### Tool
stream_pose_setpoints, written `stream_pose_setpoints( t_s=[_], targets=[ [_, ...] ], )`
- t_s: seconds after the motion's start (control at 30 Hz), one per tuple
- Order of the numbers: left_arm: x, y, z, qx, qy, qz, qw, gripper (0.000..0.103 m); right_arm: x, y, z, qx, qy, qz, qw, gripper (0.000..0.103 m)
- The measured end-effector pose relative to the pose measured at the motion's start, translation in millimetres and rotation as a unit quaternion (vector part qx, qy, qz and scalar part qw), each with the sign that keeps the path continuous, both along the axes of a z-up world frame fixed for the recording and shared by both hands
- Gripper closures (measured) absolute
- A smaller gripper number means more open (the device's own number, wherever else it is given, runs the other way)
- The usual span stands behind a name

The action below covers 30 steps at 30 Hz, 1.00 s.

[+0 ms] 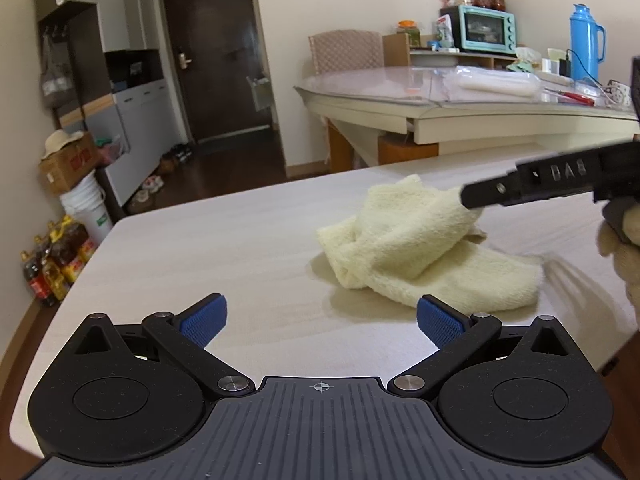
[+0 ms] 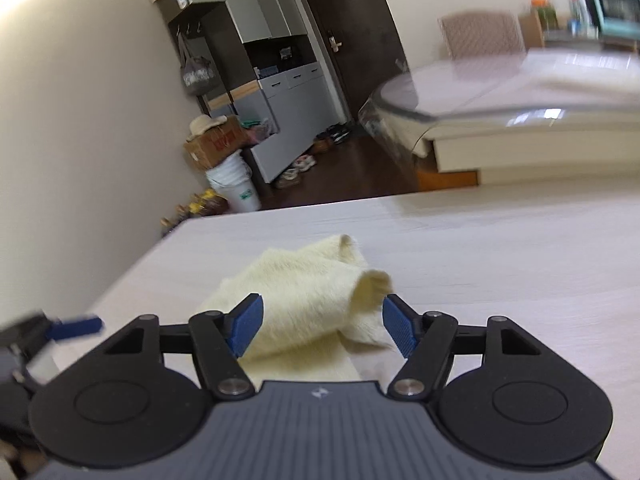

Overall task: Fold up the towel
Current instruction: 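Grasp a corner of the yellow towel with the right gripper and lift it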

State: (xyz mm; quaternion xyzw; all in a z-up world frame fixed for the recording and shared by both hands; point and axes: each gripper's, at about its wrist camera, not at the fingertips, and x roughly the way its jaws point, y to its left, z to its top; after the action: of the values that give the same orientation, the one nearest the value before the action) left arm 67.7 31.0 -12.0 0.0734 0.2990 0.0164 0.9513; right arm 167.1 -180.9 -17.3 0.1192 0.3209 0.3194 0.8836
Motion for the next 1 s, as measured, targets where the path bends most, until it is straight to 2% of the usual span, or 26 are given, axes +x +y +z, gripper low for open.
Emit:
stream_pose_setpoints(
  t_s=[0.03, 0.13, 0.2, 0.27, 0.33, 0.4, 0.47, 0.57, 0.63, 0.8, 1.0],
  targets=[
    [3.3, 2.2, -1.1, 0.001, 0.002, 0.002, 1.0000, 0.000, 6.8, 1.8, -4.9, 0.006, 0.010, 0.002, 1.000, 0.038],
    [9.8, 9.2, -3.3, -0.001, 0.004, 0.008, 1.0000, 0.000, 18.3, 5.8, -12.3, 0.012, 0.030, 0.004, 0.999, 0.055],
    [12.6, 13.7, -4.8, -0.003, 0.005, 0.012, 0.9999, 0.000, 25.0, 5.9, -17.0, 0.027, 0.044, 0.008, 0.999, 0.075],
    [11.2, 18.5, -6.4, -0.003, 0.007, 0.013, 0.9999, 0.000, 26.0, 4.2, -17.3, 0.038, 0.044, 0.007, 0.998, 0.086],
    [8.8, 23.7, -6.1, -0.005, 0.010, 0.009, 0.9999, 0.000, 24.2, 1.9, -11.8, 0.046, 0.028, -0.004, 0.999, 0.087],
    [4.8, 31.9, -3.6, -0.010, 0.011, 0.005, 0.9999, 0.000, 15.9, 6.2, 2.1, 0.032, -0.018, -0.002, 0.999, 0.088],
    [-1.1, 42.6, 0.5, -0.017, 0.009, 0.004, 0.9998, 0.000, 1.4, 21.3, 17.0, 0.000, -0.073, 0.033, 0.997, 0.088],
    [-11.3, 56.7, 7.0, -0.019, 0.005, -0.005, 0.9998, 0.000, -22.8, 46.5, 31.5, -0.030, -0.132, 0.095, 0.986, 0.090],
    [-19.9, 55.7, 12.1, -0.017, -0.003, -0.024, 0.9996, 0.000, -28.5, 55.6, 40.7, -0.021, -0.144, 0.113, 0.983, 0.091],
    [-34.2, 38.9, 21.9, 0.003, -0.025, -0.071, 0.9972, 0.000, -24.7, 56.2, 74.9, 0.032, -0.162, 0.114, 0.980, 0.092],
    [-30.0, 10.2, 21.2, 0.009, -0.041, -0.107, 0.9934, 0.000, -30.3, 44.8, 120.7, 0.072, -0.197, 0.112, 0.971, 0.092]
  ],
)
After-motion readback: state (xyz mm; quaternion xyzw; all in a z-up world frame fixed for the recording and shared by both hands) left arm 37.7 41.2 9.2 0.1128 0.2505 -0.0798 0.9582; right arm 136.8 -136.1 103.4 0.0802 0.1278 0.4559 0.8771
